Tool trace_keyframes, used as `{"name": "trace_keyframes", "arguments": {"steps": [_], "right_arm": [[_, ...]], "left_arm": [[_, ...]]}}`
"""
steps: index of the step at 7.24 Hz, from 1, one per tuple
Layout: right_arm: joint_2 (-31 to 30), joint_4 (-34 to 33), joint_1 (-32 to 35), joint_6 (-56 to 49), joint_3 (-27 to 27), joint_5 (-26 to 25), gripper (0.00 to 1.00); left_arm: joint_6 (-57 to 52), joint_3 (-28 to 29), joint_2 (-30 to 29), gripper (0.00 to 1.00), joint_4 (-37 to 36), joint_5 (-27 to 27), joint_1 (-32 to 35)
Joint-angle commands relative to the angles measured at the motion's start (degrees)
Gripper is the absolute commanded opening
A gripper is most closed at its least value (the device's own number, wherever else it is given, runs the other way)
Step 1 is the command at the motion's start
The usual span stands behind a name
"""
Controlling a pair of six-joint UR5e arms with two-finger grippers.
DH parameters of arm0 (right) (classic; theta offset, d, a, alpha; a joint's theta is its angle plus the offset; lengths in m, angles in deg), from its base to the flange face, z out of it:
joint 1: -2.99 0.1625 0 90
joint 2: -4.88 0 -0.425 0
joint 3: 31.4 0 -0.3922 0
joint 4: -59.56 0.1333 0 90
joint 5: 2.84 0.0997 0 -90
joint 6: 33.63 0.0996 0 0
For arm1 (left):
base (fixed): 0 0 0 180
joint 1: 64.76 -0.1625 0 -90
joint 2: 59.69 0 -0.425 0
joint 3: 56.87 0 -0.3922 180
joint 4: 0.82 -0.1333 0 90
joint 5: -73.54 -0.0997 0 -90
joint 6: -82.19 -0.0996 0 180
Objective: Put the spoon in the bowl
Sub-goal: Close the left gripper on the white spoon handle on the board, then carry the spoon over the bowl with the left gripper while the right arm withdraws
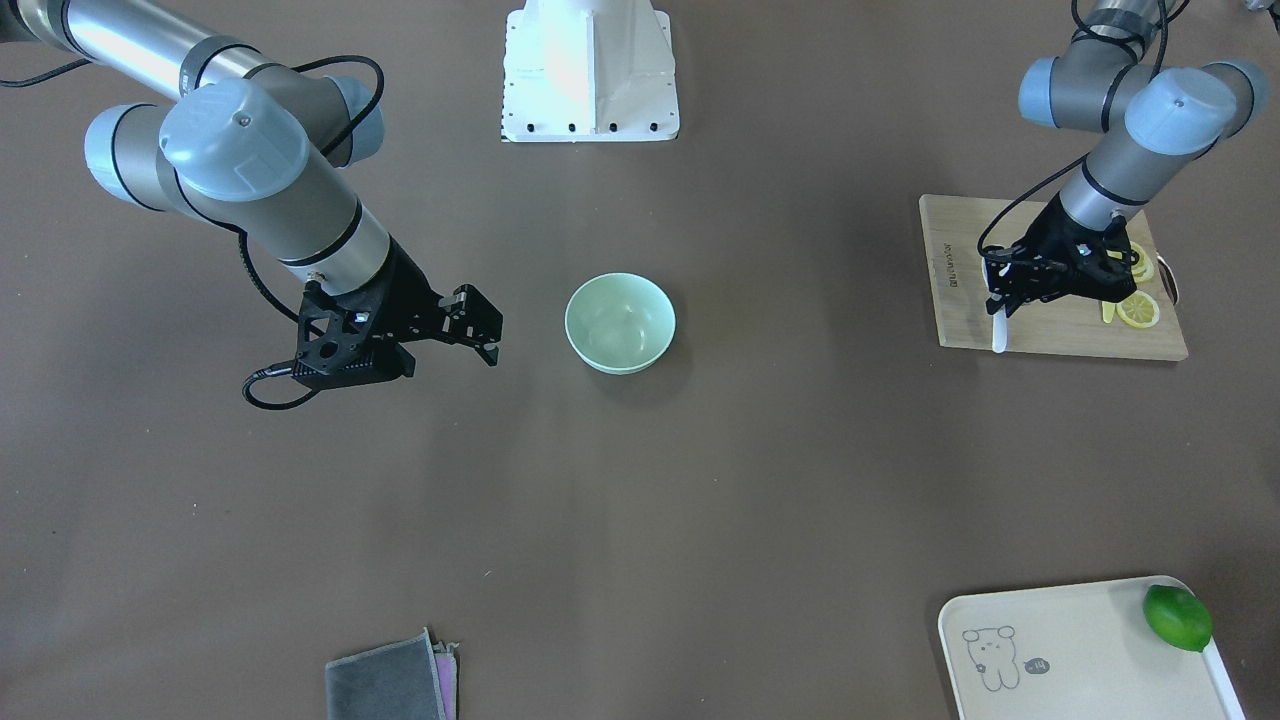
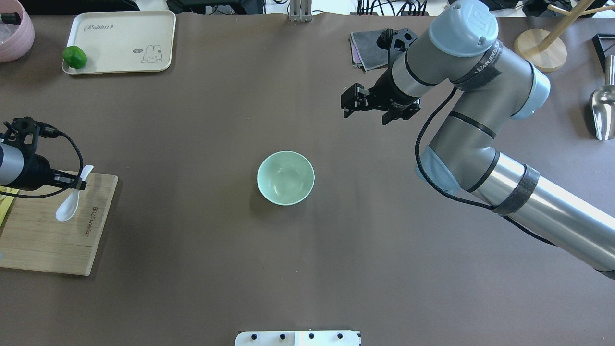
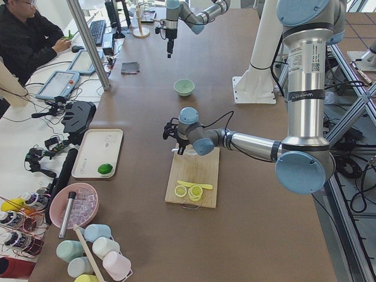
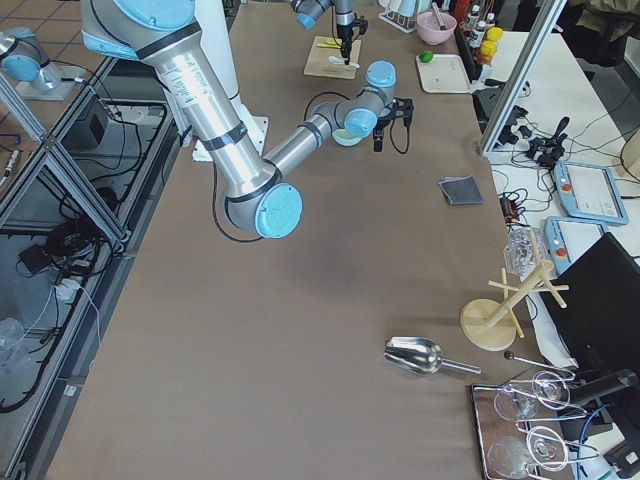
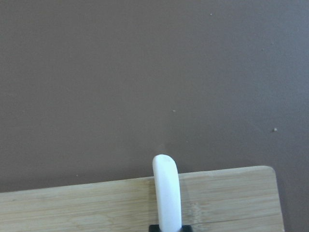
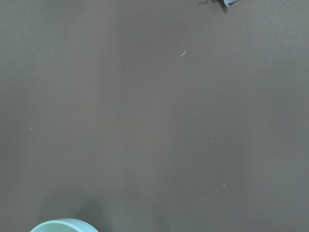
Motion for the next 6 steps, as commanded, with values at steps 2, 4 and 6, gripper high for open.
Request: {"name": "trace_keyframes", "arguments": {"steps": [2, 4, 6], "right_arm": [[0.0, 0.0, 0.3, -0.2, 0.0, 0.0, 1.0], [-1.0, 0.0, 1.6, -1.3, 0.0, 0.9, 1.0], [-3.9, 0.1, 4.4, -6.9, 0.7, 3.7, 1.0]], "left_arm": [[3.6, -2.2, -7.6, 0.0, -1.1, 2.9, 0.4], [20.1, 1.0, -23.1, 0.0, -2.9, 2.6, -0.1], [26.6, 4.1, -32.2, 0.0, -3.2, 2.0, -1.1]]}}
